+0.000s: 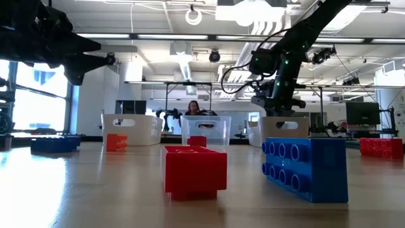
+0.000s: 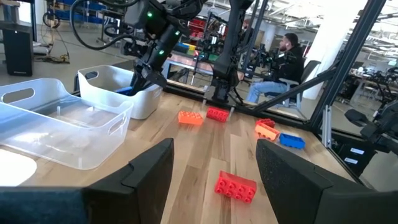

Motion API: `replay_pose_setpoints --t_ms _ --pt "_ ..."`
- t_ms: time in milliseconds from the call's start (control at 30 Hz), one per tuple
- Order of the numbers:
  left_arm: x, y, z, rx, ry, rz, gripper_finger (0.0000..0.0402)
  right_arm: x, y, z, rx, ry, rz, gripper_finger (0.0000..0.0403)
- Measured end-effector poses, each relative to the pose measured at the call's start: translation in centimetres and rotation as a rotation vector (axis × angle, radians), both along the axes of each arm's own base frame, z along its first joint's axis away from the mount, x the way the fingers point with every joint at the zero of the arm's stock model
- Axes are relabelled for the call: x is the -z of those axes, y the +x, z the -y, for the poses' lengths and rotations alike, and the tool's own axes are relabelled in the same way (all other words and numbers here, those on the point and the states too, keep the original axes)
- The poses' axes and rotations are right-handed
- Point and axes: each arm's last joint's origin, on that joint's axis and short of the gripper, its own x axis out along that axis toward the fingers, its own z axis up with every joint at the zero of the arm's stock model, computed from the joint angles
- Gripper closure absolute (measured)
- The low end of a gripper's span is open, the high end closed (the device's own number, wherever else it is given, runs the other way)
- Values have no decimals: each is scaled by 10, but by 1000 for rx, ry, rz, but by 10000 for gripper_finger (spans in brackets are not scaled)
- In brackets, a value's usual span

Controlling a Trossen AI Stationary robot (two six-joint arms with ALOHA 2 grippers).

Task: Sort & place blocks by color
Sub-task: Put the blue game piece into the gray bin, then put the orange game piece into the white bin

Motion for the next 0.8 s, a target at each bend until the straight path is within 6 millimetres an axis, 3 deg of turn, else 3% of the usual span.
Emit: replay_pose_setpoints --t_ms 333,567,800 --pt "0 0 0 1 0 0 186 0 -4 5 0 12 0 274" --pt "0 0 0 3 0 0 186 -1 -4 5 -24 3 -4 262" --pt "0 0 0 -5 22 -5 185 -25 -11 2 -4 -83 38 261"
